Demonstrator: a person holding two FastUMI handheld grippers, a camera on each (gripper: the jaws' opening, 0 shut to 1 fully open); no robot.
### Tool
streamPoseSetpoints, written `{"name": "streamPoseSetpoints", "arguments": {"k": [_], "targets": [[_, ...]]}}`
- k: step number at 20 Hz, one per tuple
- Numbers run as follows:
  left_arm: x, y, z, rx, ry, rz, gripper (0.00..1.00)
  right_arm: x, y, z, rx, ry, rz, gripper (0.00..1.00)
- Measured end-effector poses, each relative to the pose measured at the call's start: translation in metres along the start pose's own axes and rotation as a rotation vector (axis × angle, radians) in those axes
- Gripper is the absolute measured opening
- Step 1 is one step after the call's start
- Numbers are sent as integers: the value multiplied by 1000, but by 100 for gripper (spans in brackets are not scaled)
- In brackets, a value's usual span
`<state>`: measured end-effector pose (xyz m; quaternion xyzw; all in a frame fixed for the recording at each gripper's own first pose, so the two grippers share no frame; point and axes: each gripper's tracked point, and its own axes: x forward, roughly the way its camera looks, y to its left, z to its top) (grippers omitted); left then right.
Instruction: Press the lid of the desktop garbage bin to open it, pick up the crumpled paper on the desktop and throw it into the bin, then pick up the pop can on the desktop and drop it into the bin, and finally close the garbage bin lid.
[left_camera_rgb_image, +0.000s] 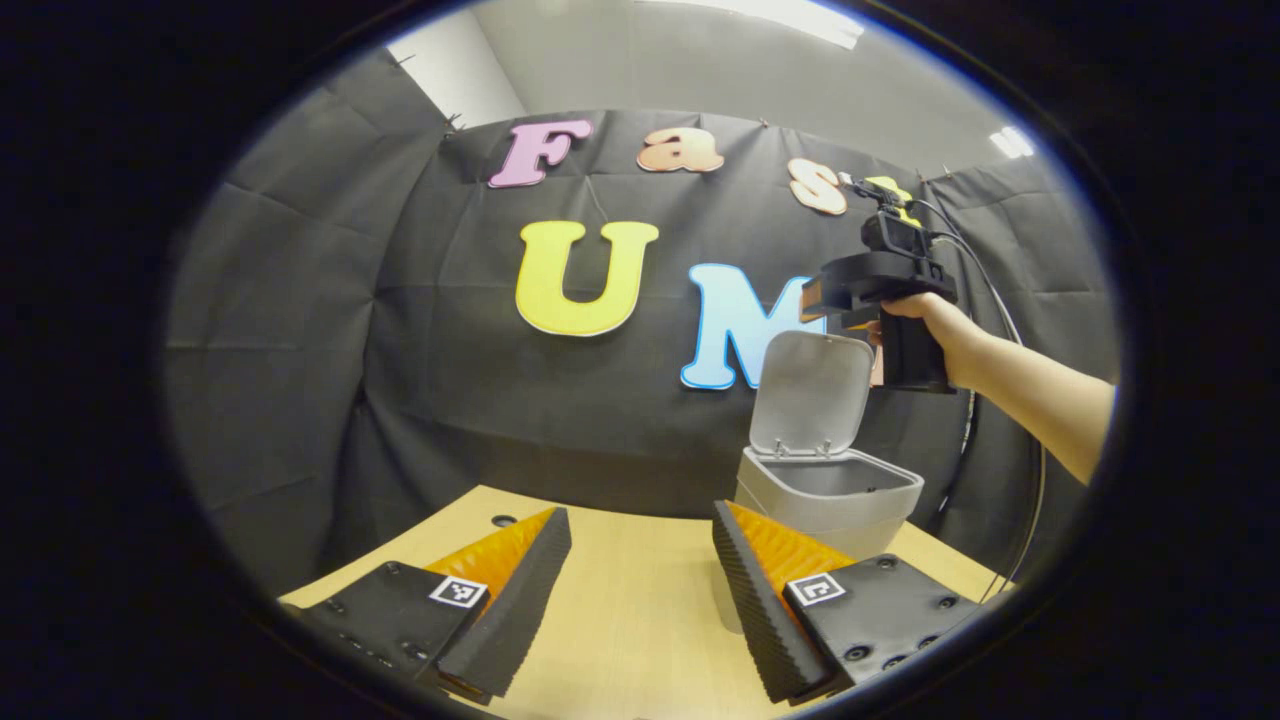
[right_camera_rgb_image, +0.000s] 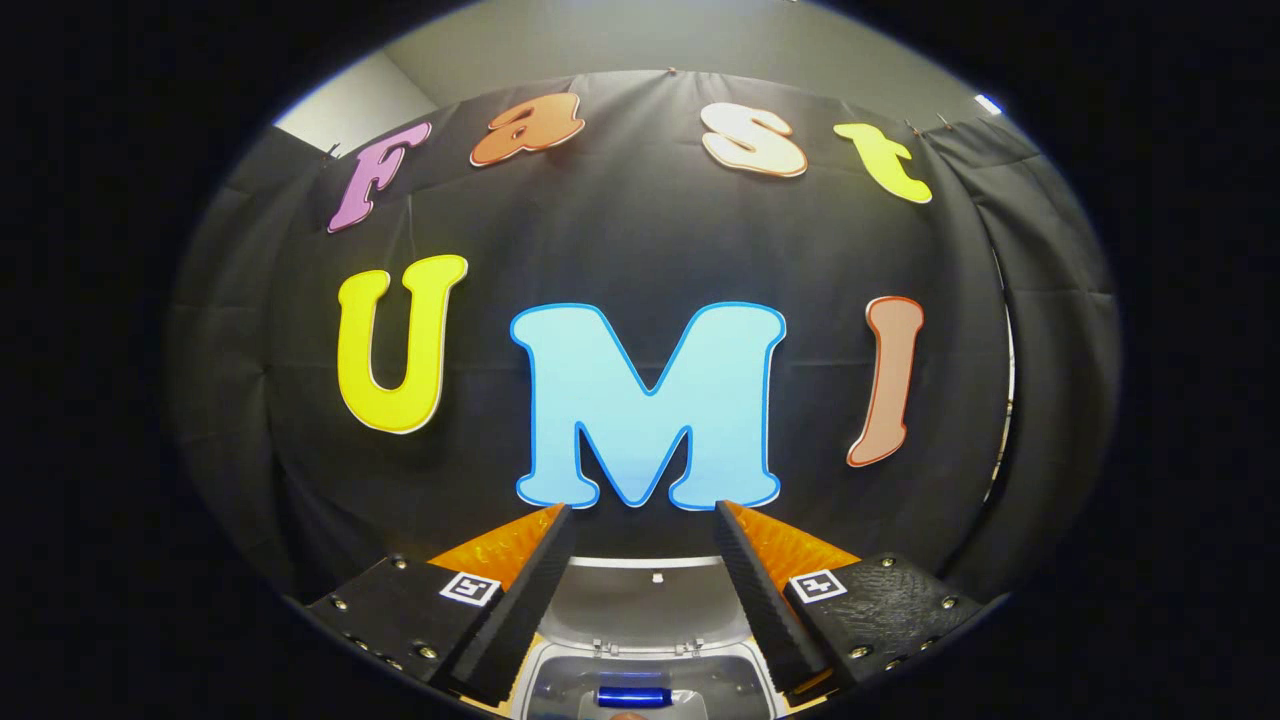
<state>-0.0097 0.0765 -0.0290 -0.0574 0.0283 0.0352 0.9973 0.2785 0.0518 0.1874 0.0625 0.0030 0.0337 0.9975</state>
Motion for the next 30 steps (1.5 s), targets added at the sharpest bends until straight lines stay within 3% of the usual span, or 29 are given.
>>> {"name": "streamPoseSetpoints", "arguments": {"k": [11,12,14,16,21,30], "targets": [[-8,-5,0,-7,11,12,96,-2,-4,-14,21,42,21,91],[-8,-7,-1,7,12,12,91,-5,-4,-14,22,35,24,91],[-9,-17,-5,21,15,3,96,-12,-4,-17,18,21,33,92],[-13,-27,-11,21,20,-9,92,-20,-4,-19,16,15,40,92],[-24,-45,-14,13,19,-36,92,-39,-4,-28,20,26,56,92],[-25,-44,-15,14,23,-41,93,-70,0,-72,29,92,94,92]]}}
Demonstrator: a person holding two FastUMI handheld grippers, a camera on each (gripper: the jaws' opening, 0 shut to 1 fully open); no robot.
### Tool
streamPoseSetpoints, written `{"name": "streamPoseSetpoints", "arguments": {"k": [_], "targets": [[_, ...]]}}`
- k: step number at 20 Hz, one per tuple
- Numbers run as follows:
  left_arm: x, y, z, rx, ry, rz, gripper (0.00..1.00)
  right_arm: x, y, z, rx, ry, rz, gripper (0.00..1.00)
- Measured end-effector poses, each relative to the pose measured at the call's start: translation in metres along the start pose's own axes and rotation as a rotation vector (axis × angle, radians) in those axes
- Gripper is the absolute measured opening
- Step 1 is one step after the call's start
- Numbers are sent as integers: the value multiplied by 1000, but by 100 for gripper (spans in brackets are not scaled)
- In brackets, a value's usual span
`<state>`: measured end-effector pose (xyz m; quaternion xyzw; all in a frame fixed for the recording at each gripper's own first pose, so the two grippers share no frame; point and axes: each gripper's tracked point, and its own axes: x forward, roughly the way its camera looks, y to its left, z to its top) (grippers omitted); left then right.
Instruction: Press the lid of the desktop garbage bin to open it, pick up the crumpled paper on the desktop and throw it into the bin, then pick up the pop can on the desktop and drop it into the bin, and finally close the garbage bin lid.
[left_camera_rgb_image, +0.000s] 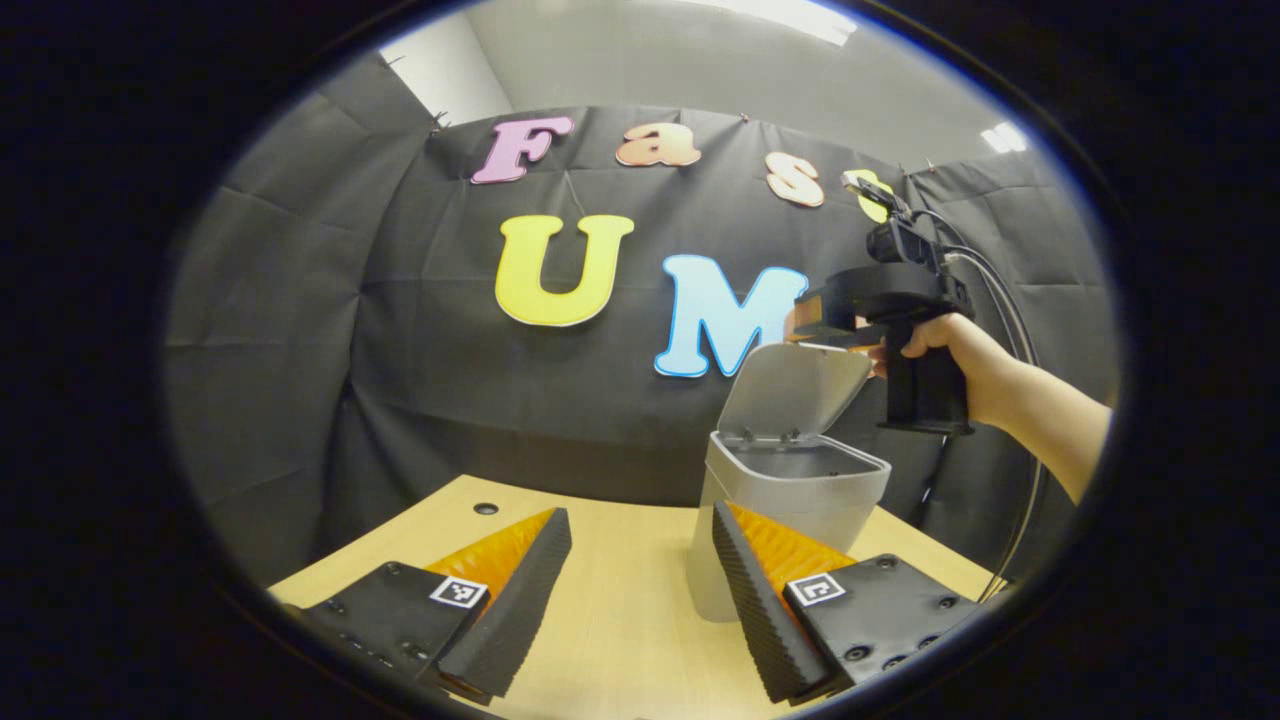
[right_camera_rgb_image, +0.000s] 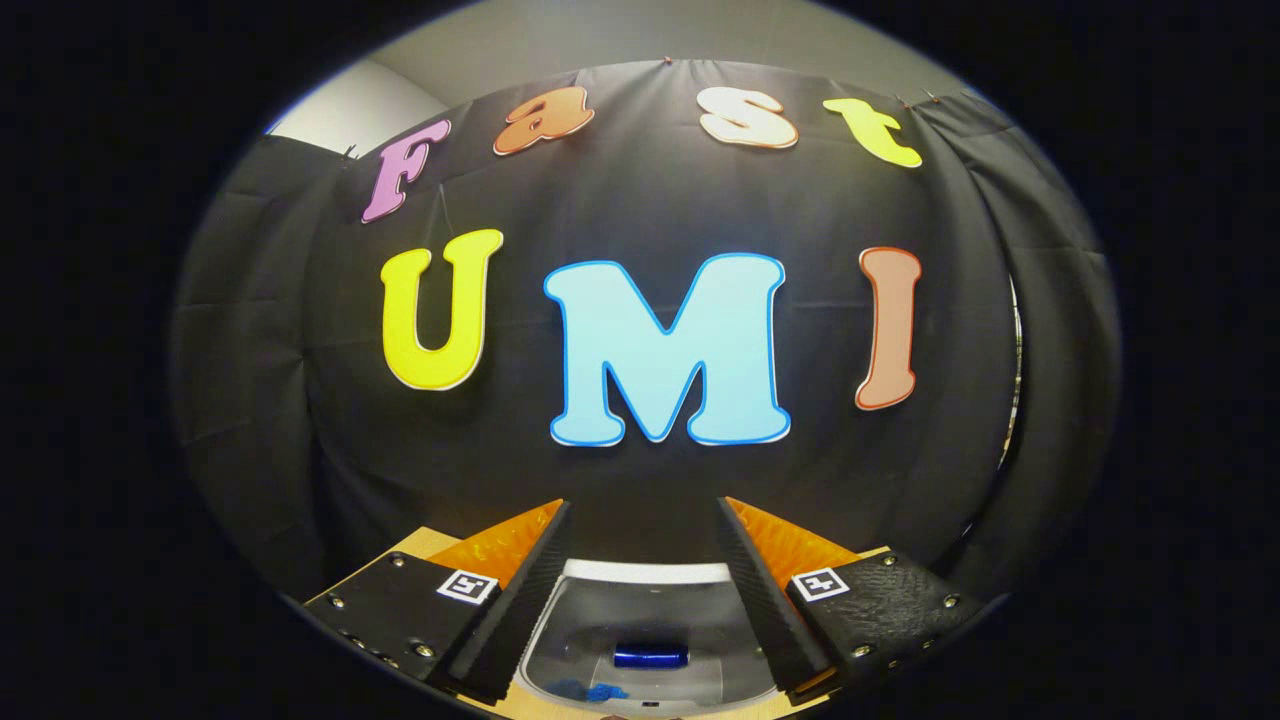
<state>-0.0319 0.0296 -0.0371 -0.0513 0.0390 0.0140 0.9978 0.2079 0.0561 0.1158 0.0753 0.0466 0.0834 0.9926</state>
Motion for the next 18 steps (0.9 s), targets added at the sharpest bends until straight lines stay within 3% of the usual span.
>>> {"name": "streamPoseSetpoints", "arguments": {"k": [6,12,18], "targets": [[-2,3,-5,16,13,8,93,-2,3,-52,-24,34,-1,92],[-1,6,-7,15,23,14,91,-7,3,-74,-26,28,1,91],[-2,-3,-7,25,18,-5,96,-6,2,-84,-23,28,-6,91]]}}
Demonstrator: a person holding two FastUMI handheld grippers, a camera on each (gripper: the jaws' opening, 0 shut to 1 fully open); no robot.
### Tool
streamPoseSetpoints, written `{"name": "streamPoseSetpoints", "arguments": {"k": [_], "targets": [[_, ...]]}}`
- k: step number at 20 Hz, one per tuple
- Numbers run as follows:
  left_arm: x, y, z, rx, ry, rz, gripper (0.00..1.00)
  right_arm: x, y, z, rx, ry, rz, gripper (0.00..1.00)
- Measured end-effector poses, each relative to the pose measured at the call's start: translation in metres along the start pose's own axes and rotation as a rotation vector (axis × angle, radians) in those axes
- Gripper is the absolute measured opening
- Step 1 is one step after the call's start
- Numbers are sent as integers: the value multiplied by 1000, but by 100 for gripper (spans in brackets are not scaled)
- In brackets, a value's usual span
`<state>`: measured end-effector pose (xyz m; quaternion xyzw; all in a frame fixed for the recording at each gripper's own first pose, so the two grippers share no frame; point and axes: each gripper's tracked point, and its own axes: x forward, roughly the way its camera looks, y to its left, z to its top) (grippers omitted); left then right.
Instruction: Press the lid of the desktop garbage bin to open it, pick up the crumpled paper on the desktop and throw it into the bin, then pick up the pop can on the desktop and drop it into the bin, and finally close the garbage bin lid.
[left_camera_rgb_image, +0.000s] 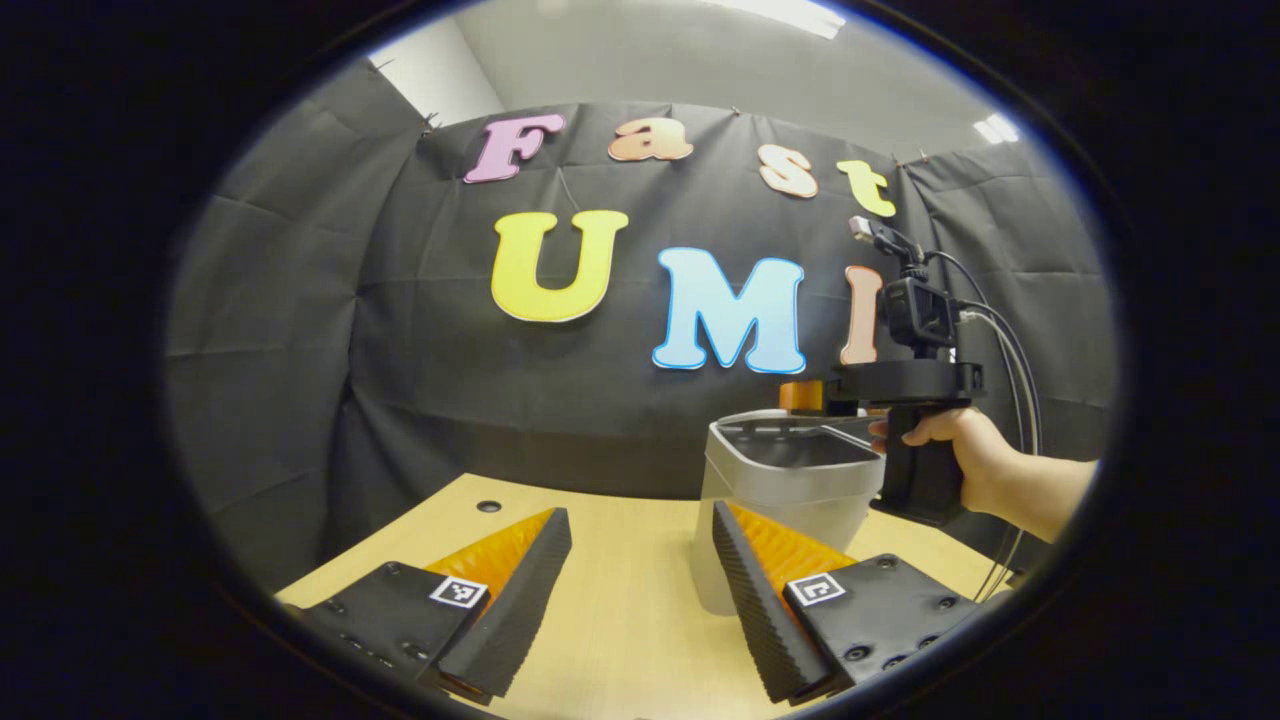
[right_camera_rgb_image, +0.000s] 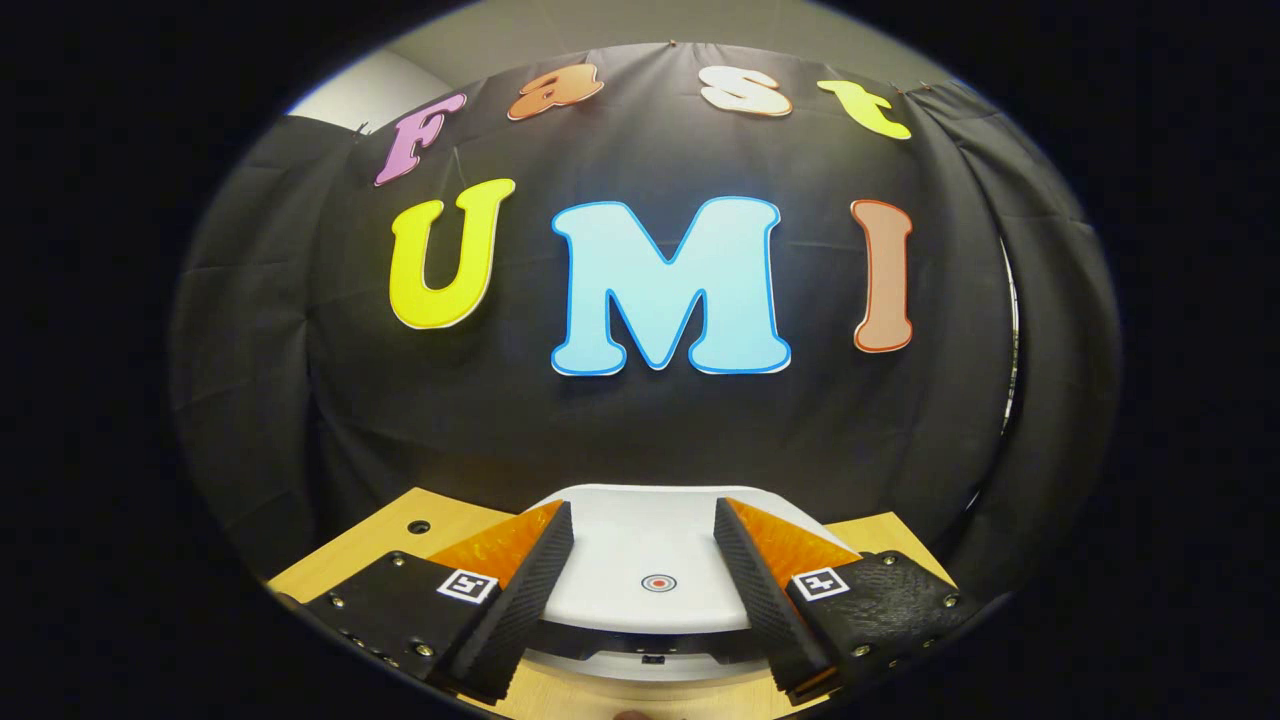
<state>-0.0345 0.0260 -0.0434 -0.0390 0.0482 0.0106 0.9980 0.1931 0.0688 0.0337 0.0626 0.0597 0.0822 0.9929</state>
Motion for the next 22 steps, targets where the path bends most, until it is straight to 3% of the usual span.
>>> {"name": "streamPoseSetpoints", "arguments": {"k": [6,8,22], "targets": [[-1,8,-4,0,10,5,91,4,-1,-17,15,-7,-2,92],[-1,13,-5,-3,13,12,93,5,-4,-20,21,-16,-16,96],[4,8,-8,-5,28,-2,94,11,-3,-37,-13,-70,-23,95]]}}
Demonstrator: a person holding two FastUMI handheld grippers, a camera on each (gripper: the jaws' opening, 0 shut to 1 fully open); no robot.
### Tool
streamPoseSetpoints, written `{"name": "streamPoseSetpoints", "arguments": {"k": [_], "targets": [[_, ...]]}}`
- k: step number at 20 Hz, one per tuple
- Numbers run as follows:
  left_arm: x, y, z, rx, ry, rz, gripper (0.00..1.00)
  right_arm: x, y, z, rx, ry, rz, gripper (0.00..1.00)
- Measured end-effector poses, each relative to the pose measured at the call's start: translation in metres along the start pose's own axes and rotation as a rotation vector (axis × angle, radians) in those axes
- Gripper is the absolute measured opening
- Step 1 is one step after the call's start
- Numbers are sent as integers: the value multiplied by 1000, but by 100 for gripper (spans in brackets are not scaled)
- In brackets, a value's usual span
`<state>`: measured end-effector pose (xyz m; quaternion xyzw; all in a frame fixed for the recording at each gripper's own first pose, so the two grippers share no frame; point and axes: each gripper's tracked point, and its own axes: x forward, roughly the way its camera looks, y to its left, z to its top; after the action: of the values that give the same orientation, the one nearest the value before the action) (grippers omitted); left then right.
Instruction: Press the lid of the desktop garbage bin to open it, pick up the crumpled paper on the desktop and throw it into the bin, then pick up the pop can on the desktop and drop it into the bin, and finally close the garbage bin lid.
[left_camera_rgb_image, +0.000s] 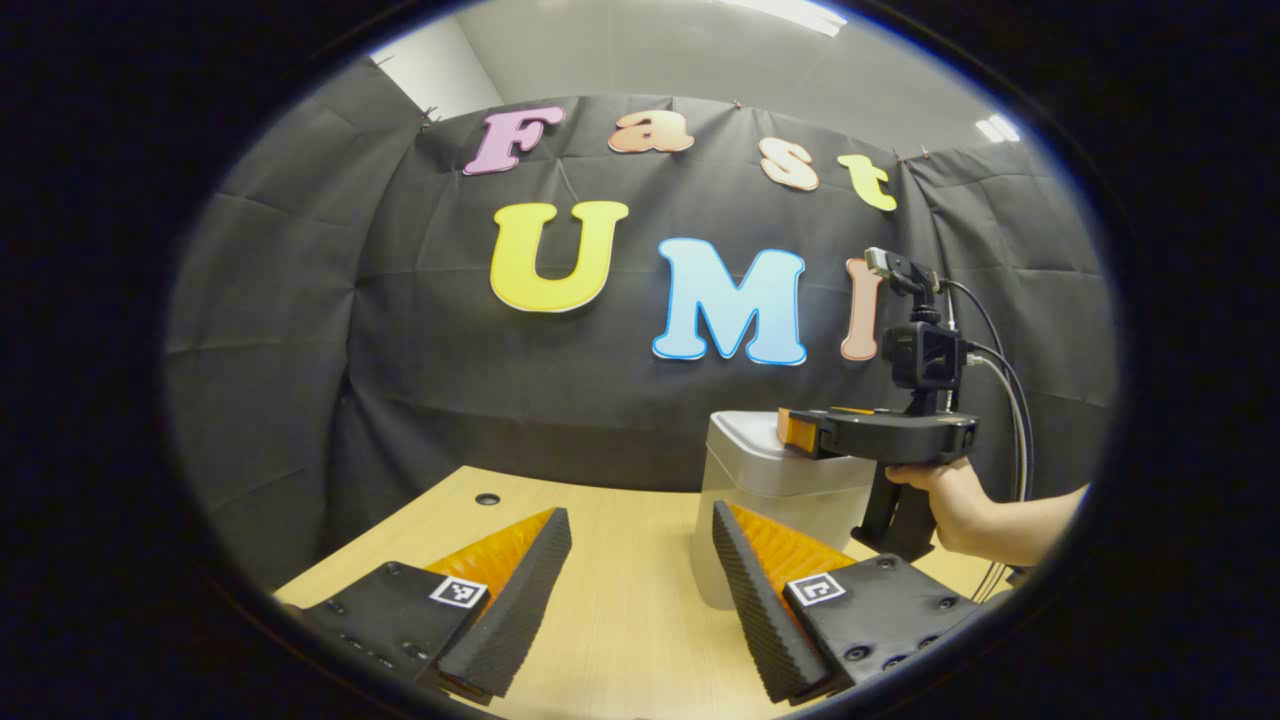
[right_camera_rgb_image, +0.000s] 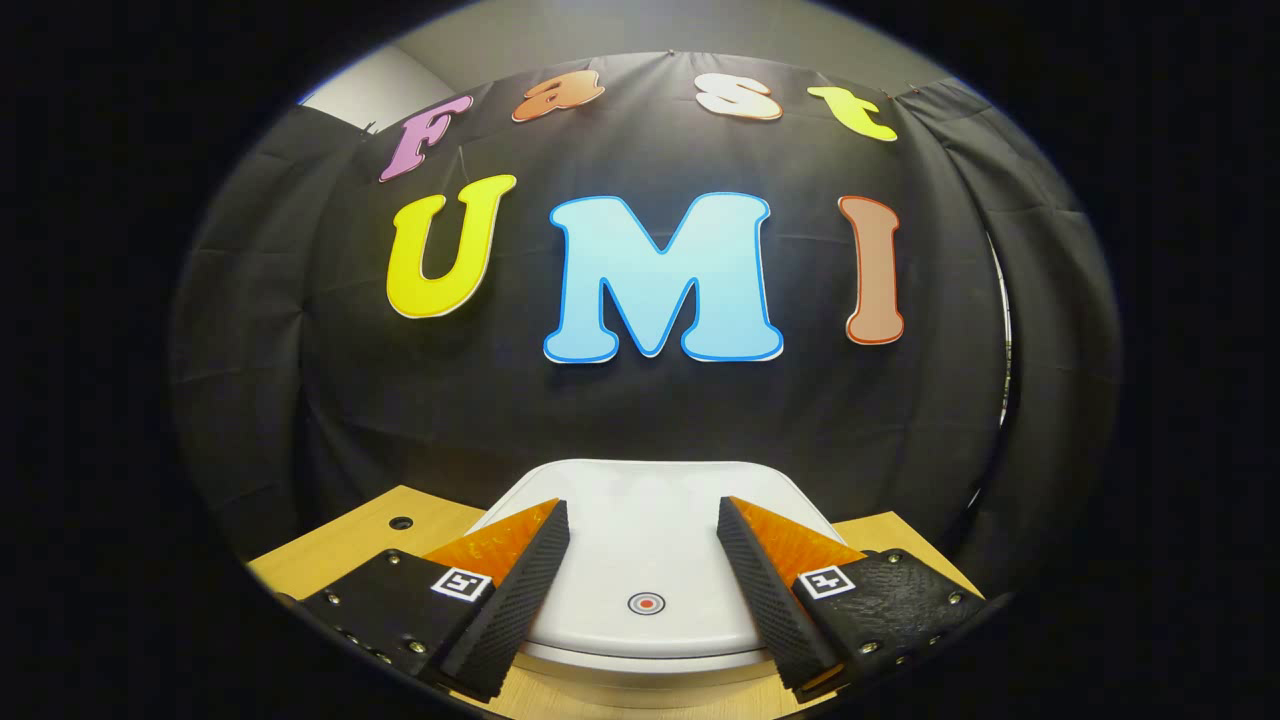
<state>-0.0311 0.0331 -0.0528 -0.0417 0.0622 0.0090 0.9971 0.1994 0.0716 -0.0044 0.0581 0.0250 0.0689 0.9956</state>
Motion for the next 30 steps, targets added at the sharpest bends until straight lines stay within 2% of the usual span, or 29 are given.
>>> {"name": "streamPoseSetpoints", "arguments": {"k": [4,8,15,16,25,28,30], "targets": [[1,-1,-1,-8,3,0,96,4,0,0,-11,-37,4,96],[5,-3,-1,-11,3,-3,93,4,0,-6,-34,-28,7,96],[12,-3,-3,-8,9,-3,96,6,0,-10,-26,-33,2,97],[11,-4,-1,-7,7,-2,92,6,0,-11,-27,-28,-1,98],[-4,-24,25,0,-38,-5,91,4,0,-4,-32,-83,-42,96],[-10,-29,30,-3,-48,4,91,2,-1,-5,4,-63,-55,96],[-16,-29,32,-1,-52,14,92,-1,0,-4,35,-50,-32,96]]}}
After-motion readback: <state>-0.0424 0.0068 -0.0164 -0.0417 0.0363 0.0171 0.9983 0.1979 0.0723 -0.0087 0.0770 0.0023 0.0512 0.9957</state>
